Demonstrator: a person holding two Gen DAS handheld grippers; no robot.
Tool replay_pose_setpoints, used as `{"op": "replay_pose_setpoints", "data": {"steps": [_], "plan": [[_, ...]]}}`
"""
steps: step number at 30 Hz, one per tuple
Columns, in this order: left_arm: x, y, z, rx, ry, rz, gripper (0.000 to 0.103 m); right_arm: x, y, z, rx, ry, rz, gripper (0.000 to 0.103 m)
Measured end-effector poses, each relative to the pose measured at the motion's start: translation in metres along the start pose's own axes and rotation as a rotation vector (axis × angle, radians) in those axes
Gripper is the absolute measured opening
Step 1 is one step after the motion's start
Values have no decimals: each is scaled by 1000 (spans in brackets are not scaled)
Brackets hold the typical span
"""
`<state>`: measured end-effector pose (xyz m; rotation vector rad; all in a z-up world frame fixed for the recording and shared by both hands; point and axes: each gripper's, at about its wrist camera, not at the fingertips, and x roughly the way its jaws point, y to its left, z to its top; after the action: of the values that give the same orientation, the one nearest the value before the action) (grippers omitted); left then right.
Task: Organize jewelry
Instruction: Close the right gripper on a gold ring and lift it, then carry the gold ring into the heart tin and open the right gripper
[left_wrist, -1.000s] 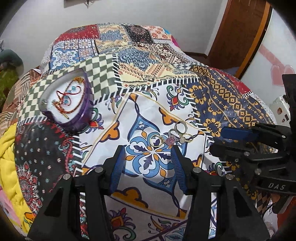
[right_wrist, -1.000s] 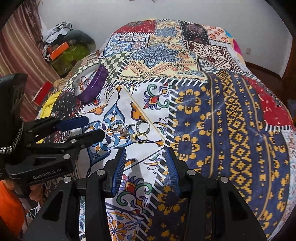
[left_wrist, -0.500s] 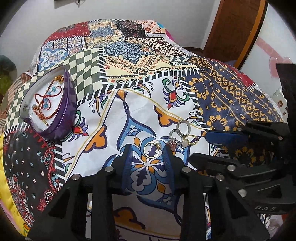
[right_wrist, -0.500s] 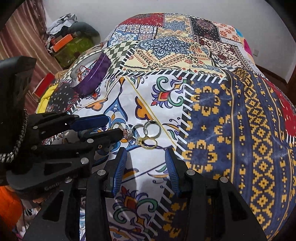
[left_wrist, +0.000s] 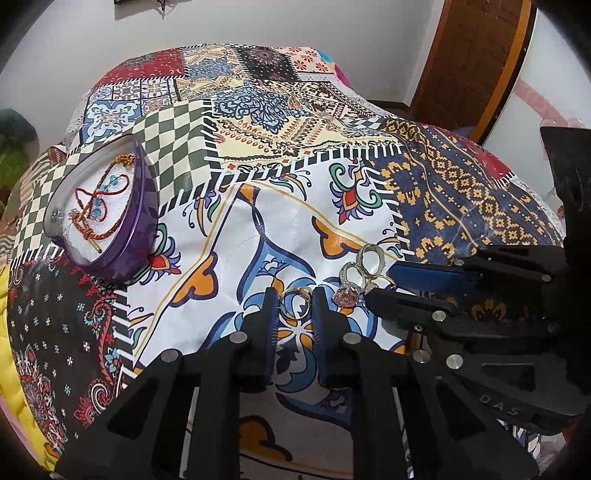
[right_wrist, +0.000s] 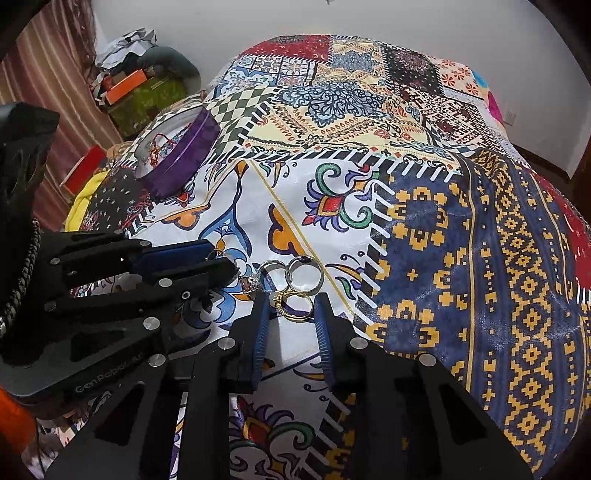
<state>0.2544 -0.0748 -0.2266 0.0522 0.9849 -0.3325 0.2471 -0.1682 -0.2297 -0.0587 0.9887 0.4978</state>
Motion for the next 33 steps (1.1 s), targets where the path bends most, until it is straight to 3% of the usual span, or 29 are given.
{"op": "replay_pose_setpoints", "data": {"steps": [14, 33], "plan": [[-41, 10, -2, -54, -74, 16, 17, -28, 1, 3, 21, -61, -1, 17], [-124, 28, 8, -82, -264, 107, 17, -97, 33, 44, 3, -280, 19, 17]]}}
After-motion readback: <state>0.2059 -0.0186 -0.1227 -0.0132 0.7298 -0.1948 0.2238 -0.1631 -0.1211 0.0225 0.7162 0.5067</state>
